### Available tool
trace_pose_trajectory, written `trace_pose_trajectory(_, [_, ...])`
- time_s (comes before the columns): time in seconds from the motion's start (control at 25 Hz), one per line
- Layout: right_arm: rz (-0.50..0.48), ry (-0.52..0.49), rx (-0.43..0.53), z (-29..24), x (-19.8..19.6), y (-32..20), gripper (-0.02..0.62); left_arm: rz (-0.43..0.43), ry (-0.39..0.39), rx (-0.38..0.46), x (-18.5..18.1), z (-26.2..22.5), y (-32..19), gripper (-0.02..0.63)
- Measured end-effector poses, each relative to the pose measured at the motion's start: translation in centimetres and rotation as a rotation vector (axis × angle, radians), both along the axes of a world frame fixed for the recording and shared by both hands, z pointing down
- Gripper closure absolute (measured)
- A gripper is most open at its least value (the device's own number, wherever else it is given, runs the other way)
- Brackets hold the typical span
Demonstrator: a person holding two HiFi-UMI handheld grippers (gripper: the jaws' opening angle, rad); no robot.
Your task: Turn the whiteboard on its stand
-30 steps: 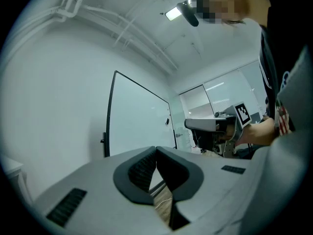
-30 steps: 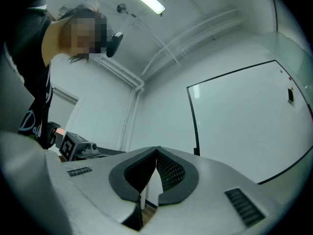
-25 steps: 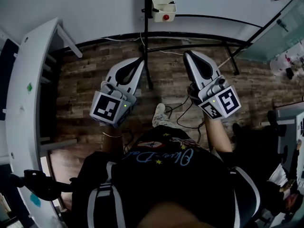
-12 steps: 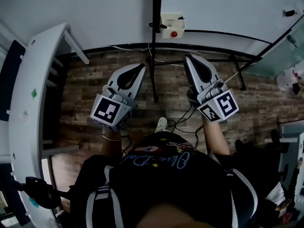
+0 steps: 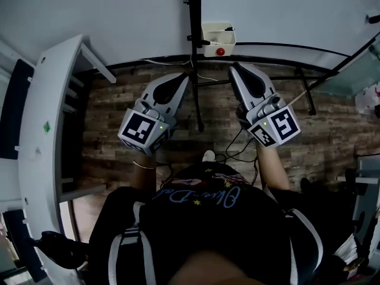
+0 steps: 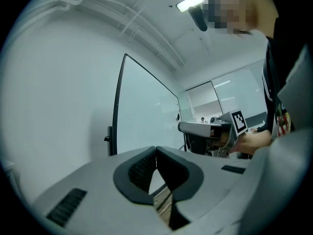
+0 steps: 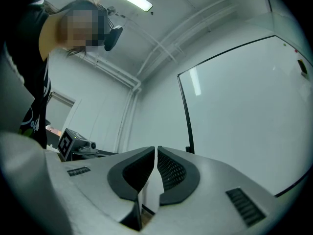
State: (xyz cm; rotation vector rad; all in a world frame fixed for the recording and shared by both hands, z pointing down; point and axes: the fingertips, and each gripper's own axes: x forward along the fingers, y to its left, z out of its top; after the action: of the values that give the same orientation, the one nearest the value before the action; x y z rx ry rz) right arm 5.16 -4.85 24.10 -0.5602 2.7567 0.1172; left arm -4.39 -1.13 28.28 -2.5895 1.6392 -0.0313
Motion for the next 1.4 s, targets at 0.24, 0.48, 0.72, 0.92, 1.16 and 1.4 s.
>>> trace_pose_trajectory(0.24, [-0.002, 0.002, 0.003, 0.1, 0.0, -3.0, 0.554, 0.000, 0.000, -0.003, 0.2, 0.0, -3.6, 0.601])
trace_pose_trajectory(0.48, [0.003, -0.003, -0.009, 0.3, 0.2, -5.9, 0.552, -0.008, -0.012, -0.004, 0.3, 0.2, -6.4, 0.598])
trace_pose_trajectory(0.72, [-0.013, -0.007, -0.010, 0.3, 0.4, -7.3, 0.553, -0.024, -0.008, -0.023, 0.4, 0.6, -7.9, 0.584])
trace_pose_trajectory(0.92, [0.003, -0.012, -0.015, 0.2, 0.8, -8.0, 0.566, -0.015, -0.014, -0.015, 0.5, 0.7, -8.8, 0.584])
trace_pose_trajectory(1.16, [0.029, -0.005, -0.013, 0.4, 0.8, -9.0, 0.568, 0.000, -0.013, -0.017, -0.1, 1.1, -10.5, 0.584])
trace_pose_trajectory(1.4, [0.068, 0.006, 0.001, 0.0, -0.4, -10.6, 0.568, 0.013, -0.012, -0.017, -1.9, 1.1, -13.0, 0.584])
